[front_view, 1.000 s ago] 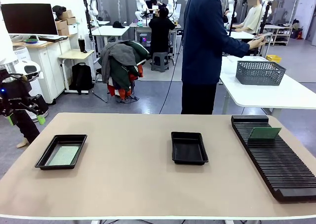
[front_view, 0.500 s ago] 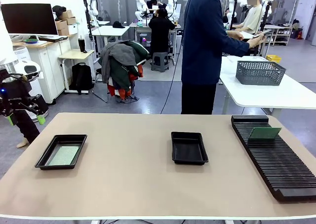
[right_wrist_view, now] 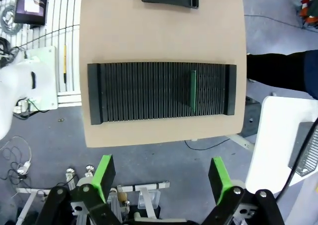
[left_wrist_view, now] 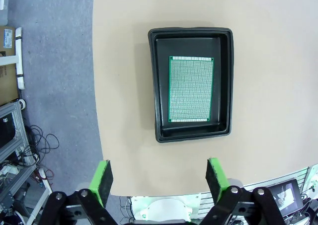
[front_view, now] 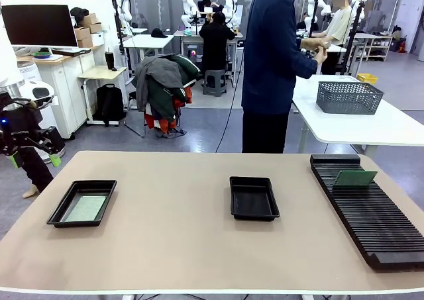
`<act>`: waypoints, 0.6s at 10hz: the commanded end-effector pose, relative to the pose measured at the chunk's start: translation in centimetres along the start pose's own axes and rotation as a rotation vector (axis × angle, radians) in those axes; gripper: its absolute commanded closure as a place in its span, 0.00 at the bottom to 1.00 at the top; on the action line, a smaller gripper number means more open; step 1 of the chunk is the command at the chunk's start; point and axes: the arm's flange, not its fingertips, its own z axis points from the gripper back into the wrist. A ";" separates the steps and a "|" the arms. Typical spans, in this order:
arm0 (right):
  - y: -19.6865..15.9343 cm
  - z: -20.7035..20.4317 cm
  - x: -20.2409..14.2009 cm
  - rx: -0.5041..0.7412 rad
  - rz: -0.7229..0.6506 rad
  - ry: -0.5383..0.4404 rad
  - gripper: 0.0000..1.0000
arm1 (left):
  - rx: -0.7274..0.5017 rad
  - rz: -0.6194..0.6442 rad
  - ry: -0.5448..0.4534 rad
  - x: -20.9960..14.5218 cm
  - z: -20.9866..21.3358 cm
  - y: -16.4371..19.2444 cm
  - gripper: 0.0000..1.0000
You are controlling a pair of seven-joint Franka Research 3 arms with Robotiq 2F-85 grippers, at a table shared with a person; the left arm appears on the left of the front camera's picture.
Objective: Inspect and transfer BCBs to ESD trays.
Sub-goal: Pick up the Blank PCB from the PCB Rack and place it in the right ESD tray.
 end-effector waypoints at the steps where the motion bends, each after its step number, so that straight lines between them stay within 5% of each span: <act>1: -0.7 -4.4 -0.2 -0.012 0.051 0.016 0.00 | -0.009 0.000 -0.009 0.0 -0.2 0.0 0.00; 6: -4.2 -15.1 0.3 -0.007 0.146 0.055 0.00 | -0.009 0.000 -0.009 0.0 -0.2 0.0 0.00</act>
